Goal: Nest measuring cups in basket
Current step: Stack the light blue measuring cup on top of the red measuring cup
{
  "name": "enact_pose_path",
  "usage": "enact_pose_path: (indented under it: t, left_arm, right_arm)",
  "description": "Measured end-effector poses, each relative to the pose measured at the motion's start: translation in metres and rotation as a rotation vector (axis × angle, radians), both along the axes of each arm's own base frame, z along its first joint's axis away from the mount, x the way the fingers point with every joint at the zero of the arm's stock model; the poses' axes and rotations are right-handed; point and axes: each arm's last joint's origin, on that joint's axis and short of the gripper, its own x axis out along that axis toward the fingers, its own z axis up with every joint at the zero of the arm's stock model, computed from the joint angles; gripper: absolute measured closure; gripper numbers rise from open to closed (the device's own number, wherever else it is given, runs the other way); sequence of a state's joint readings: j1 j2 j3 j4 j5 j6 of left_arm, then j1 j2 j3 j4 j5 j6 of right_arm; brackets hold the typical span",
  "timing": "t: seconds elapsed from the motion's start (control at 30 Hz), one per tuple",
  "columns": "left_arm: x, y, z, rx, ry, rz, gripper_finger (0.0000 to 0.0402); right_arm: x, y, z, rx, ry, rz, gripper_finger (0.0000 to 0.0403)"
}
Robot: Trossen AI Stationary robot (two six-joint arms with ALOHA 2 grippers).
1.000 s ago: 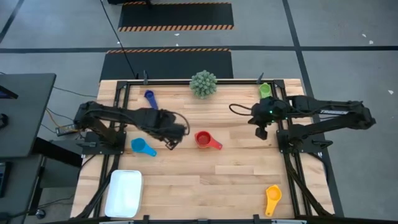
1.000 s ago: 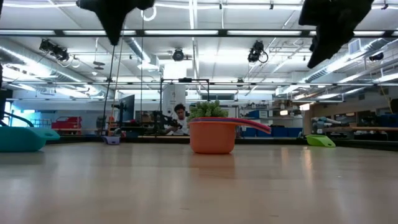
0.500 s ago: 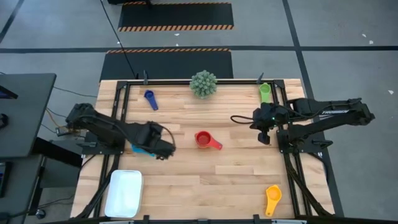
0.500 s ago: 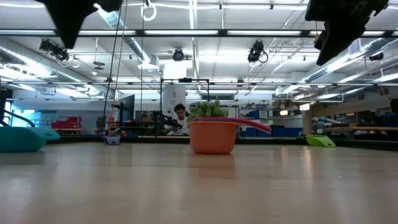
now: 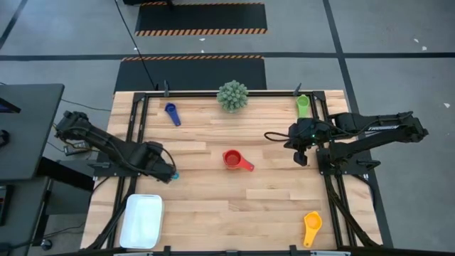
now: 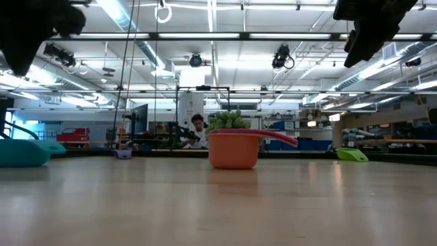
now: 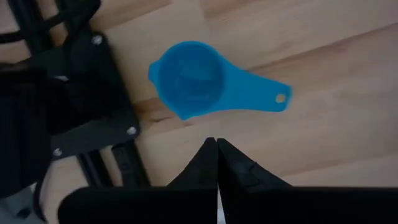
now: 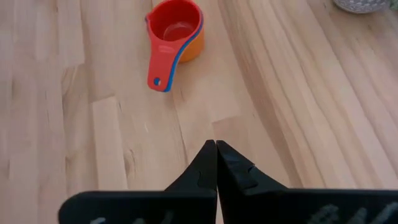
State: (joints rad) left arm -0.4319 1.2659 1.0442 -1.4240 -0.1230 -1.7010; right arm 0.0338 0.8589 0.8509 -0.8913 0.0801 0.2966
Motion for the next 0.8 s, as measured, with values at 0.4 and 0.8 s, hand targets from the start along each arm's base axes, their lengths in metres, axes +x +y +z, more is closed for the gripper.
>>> enact_pose_path:
  t: [0.4,0.8]
  left_arm:
    - [0.008,-0.007,-0.042,-0.156,-0.051,-0.192,0.0314]
    - [0.002,-0.002,-0.059,-0.092,0.001,-0.25,0.0285]
  right_arm:
    - [0.0,0.0,0.0,0.011,0.0,0.009,0.0402]
    - [0.003,0.0,0.002,0.011,-0.038,0.009,0.0402]
